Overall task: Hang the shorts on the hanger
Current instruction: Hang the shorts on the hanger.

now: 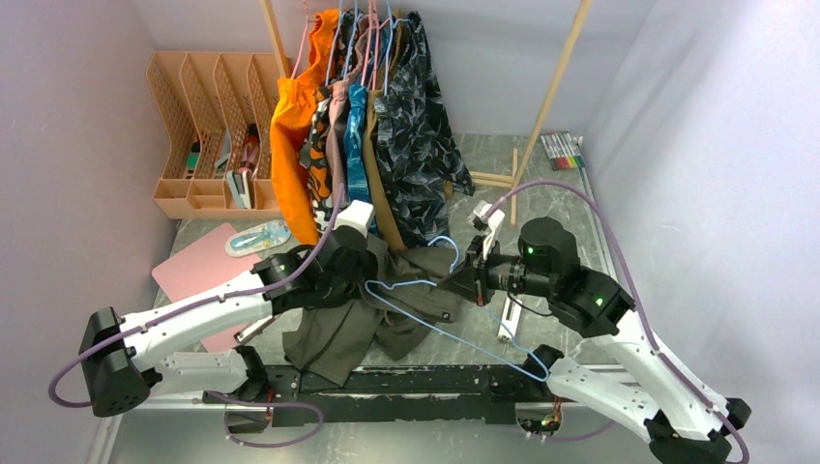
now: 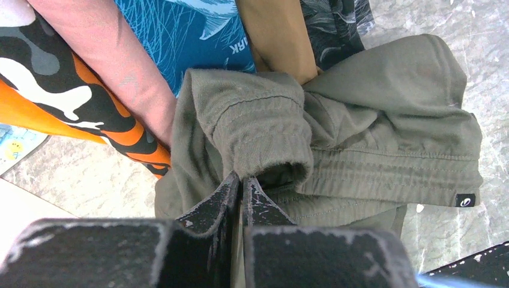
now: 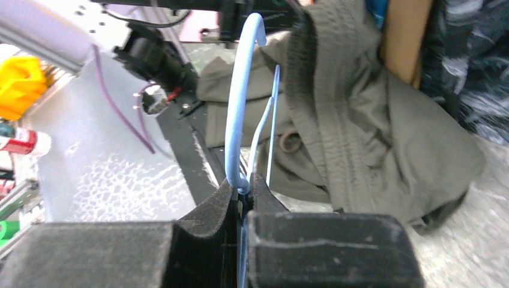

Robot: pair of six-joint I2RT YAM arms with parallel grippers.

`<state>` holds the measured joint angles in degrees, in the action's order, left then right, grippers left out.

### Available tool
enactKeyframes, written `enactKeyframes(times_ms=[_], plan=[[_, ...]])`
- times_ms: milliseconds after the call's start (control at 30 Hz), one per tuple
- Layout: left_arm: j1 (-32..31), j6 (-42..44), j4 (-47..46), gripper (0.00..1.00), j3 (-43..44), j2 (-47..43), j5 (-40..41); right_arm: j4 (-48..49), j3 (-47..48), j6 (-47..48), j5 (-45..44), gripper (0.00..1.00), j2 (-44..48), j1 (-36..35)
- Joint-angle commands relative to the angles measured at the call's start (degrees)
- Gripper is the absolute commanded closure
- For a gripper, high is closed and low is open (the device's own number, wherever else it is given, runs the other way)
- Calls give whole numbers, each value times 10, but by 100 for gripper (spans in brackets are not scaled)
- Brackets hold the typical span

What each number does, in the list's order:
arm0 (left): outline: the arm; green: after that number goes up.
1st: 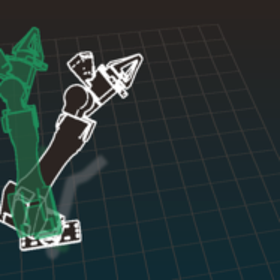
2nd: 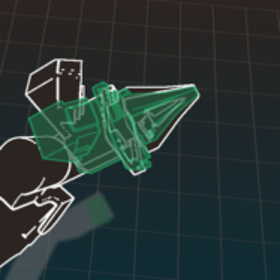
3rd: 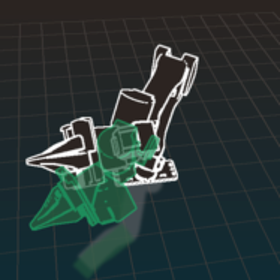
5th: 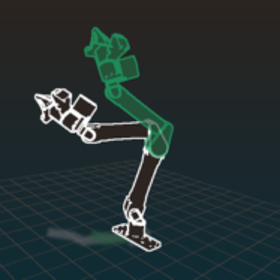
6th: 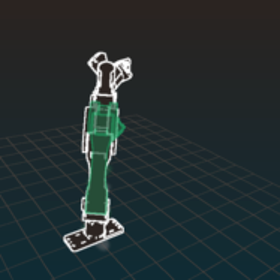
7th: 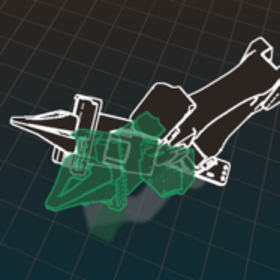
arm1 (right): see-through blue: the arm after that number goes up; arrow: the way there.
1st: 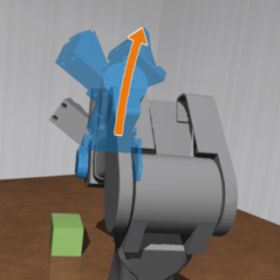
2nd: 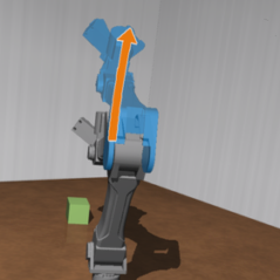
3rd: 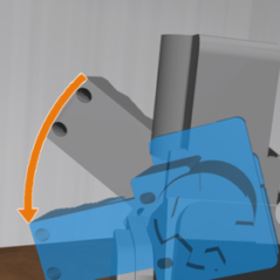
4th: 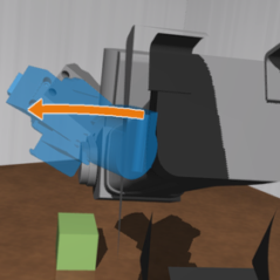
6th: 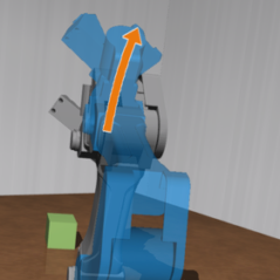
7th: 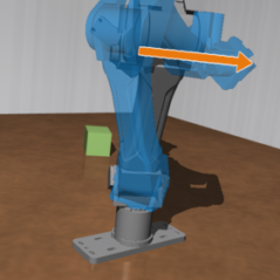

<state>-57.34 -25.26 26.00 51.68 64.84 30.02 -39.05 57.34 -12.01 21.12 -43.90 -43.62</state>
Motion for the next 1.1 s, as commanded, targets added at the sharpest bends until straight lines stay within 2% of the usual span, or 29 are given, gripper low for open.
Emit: enactKeyframes(times_ms=[0,200,367,467,567,700,833,967,1067], plan=[[5,5,-9,93,25,3,-14,30,5,4,76,100,-3,-2],[5,3,-4,93,31,-1,-15,59,-25,-12,-49,100,-7,-2],[5,1,-4,93,35,-3,-25,128,-57,-40,-70,100,-13,-15],[4,1,-2,93,38,-1,-35,152,-66,-51,-108,100,-21,-42],[5,-1,-3,93,33,0,-45,168,-72,-51,-144,100,-38,-98],[5,-5,-5,93,21,-1,-63,136,-61,-57,-285,100,-83,-196],[5,-5,6,93,7,-9,-83,84,-46,-101,-425,100,-109,-223],[4,-5,29,92,-6,-27,-90,54,-43,-131,-492,100,-85,-223],[5,-2,36,85,-18,-45,-87,42,-46,-144,-505,100,-67,-222]])
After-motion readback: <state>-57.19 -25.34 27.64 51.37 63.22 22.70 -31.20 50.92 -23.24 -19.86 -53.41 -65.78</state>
